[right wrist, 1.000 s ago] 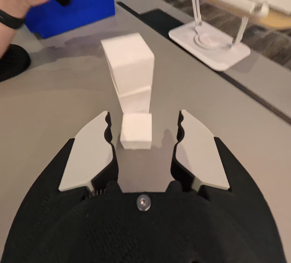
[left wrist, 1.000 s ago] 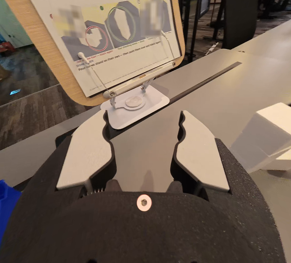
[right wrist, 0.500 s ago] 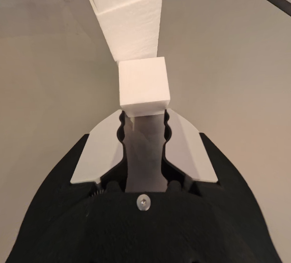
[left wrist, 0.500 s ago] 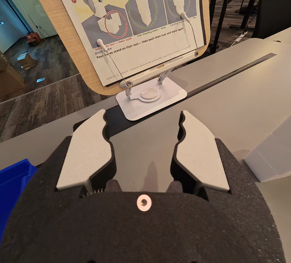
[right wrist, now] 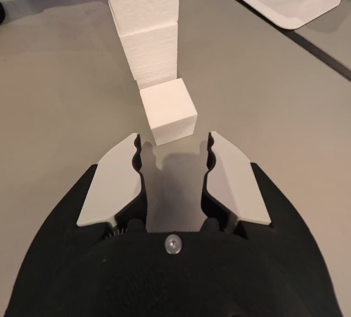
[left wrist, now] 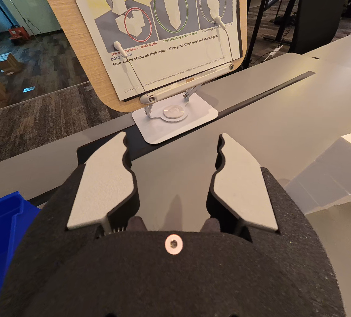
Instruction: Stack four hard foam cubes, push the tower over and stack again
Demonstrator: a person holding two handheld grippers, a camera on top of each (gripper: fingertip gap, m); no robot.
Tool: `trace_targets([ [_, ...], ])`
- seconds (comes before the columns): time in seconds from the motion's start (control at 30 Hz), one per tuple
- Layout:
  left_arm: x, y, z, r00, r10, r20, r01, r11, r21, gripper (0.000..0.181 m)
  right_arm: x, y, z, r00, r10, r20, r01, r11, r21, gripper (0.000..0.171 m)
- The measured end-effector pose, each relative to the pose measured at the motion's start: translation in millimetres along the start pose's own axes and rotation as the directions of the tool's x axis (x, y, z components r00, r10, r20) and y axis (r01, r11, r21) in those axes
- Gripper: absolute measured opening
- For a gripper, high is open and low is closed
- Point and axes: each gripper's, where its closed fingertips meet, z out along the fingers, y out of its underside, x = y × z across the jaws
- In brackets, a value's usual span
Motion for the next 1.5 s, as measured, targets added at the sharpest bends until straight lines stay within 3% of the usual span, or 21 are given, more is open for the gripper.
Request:
trace_targets([
  [0.17,2.0,3.8,3.1,1.000,0.008,-0.008,-0.009,1.000,-0.017,0.088,-9.5,-10.1,17.6,0.991,-0.016,0.131,0.012,0.999,0.031,0.072],
  [0.27,0.9,5.8,4.3,1.000,0.007,-0.007,-0.007,1.000,-0.024,0.088,-11.2,-6.1,30.5,0.991,-0.056,0.118,0.056,0.998,0.001,0.071],
  [0.33,0.6,6.2,4.4,1.000,-0.002,-0.013,0.001,1.000,-0.024,0.088,-9.6,-0.7,32.8,0.992,-0.055,0.113,0.058,0.998,-0.025,0.059],
  [0.47,-1.2,5.3,3.5,1.000,-0.017,-0.020,0.017,1.000,-0.021,0.088,0.2,-10.9,10.4,0.995,-0.037,0.089,0.037,0.999,0.000,0.058],
  [0.53,-1.4,4.0,3.0,0.999,-0.029,-0.027,0.028,0.999,-0.016,0.088,14.5,-33.8,-11.7,0.999,-0.042,0.022,0.042,0.999,0.035,0.059],
  [0.67,-1.1,6.4,4.3,0.999,-0.039,-0.034,0.038,0.999,-0.024,0.088,14.9,-117.4,-49.0,0.999,-0.049,0.007,0.047,0.983,0.179,0.058],
  [0.8,0.1,10.3,6.2,0.999,-0.028,-0.034,0.026,0.999,-0.041,0.088,-11.7,-165.4,-42.7,0.992,-0.079,0.100,0.064,0.987,0.148,0.058],
  [1.03,0.4,10.4,5.7,0.999,-0.028,-0.043,0.026,0.999,-0.045,0.088,-24.9,-159.4,-9.2,0.984,-0.149,0.101,0.151,0.988,-0.018,0.059],
  [1.2,0.4,9.2,4.9,0.998,-0.033,-0.047,0.031,0.999,-0.042,0.088,-24.7,-155.4,-3.8,0.988,-0.107,0.114,0.110,0.994,-0.023,0.059],
  [1.37,-0.2,9.4,4.7,0.998,-0.036,-0.048,0.034,0.998,-0.044,0.088,-13.8,-161.8,-18.5,0.995,-0.102,0.013,0.100,0.992,0.082,0.076],
  [1.5,-0.2,9.8,5.1,0.998,-0.043,-0.048,0.041,0.998,-0.046,0.088,34.4,-153.8,-55.3,0.928,-0.054,-0.368,0.121,0.979,0.163,0.076],
])
